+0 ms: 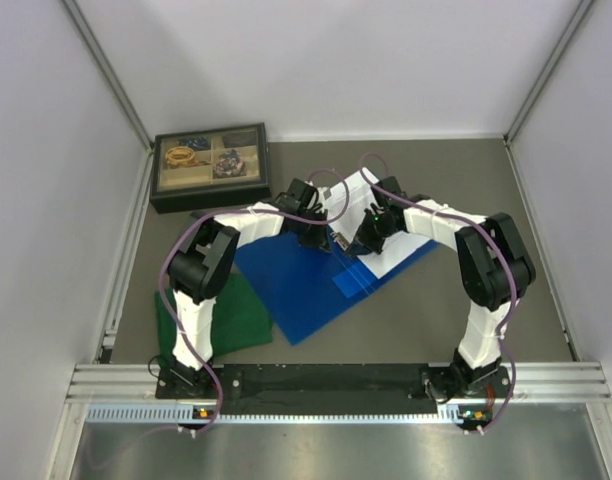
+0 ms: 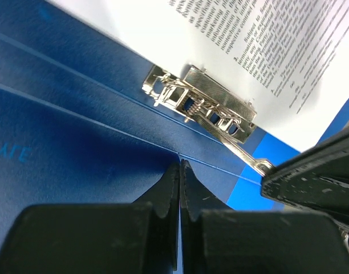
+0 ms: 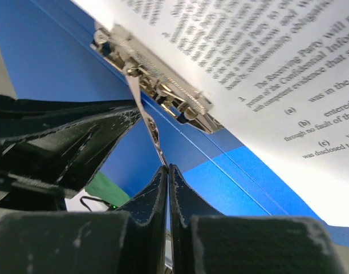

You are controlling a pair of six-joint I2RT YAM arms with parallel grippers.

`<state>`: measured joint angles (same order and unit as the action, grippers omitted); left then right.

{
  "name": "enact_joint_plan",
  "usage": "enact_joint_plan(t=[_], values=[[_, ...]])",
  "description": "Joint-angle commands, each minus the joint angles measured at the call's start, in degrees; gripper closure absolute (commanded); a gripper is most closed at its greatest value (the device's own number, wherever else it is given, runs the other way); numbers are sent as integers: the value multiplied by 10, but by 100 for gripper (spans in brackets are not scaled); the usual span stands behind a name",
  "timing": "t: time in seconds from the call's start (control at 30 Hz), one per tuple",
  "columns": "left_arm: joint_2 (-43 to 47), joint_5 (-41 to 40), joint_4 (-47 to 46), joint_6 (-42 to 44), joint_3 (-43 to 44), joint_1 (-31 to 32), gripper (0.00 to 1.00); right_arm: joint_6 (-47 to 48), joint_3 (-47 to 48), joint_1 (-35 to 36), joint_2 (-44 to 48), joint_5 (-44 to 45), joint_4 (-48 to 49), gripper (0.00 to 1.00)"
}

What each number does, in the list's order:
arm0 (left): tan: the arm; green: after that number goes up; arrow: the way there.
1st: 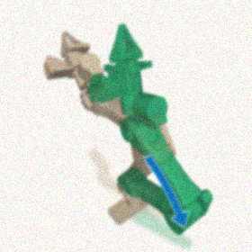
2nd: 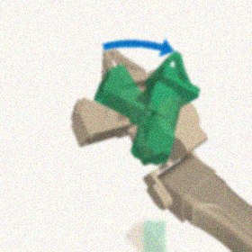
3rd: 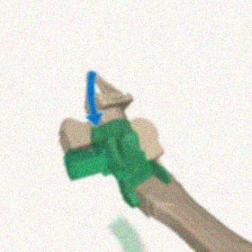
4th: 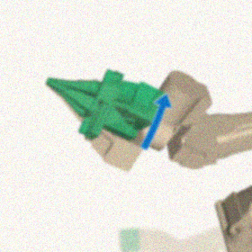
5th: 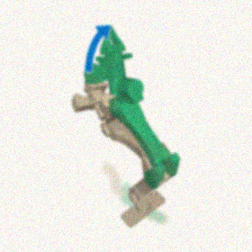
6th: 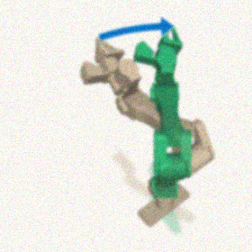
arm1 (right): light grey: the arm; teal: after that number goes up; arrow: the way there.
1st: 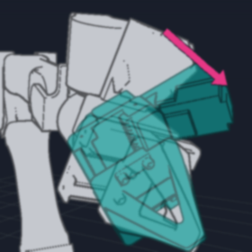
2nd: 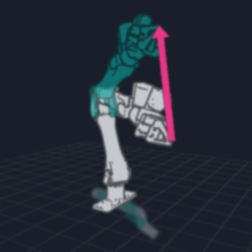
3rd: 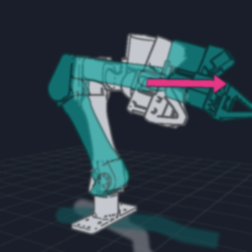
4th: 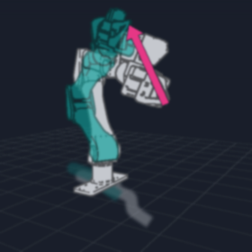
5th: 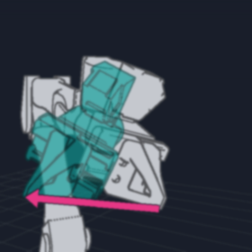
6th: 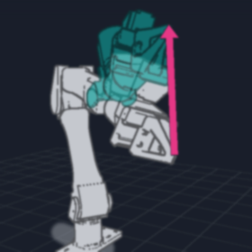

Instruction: Put the files into the folder

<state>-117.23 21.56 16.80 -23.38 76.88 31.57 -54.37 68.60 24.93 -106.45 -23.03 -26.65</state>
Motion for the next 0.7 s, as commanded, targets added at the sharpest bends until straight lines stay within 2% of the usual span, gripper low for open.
enact_joint_plan(t=[0.0, 0.07, 0.17, 0.2, 0.33, 0.47, 0.67], values=[[-70, -102, 95, 53, -39, 4, 100, 37, -10, -18, -34, 45, -8, 100], [-64, -77, 99, 56, -39, -3, 100, 34, -10, -19, -38, 31, 1, 100], [-34, -29, 70, 37, -44, -9, 82, 27, -19, -18, -31, 22, 14, 100], [-23, 4, 58, 4, -47, -12, 70, 26, -19, -18, -28, 23, 17, 100], [9, 44, 25, -72, -28, -13, 59, 19, -25, -18, -28, 13, 30, 100], [21, 5, 27, -133, 3, -13, 58, 17, -26, -18, -29, 15, 35, 100], [0, -75, 68, -216, 64, -13, 67, 12, -32, -18, -31, 8, 49, 100]])
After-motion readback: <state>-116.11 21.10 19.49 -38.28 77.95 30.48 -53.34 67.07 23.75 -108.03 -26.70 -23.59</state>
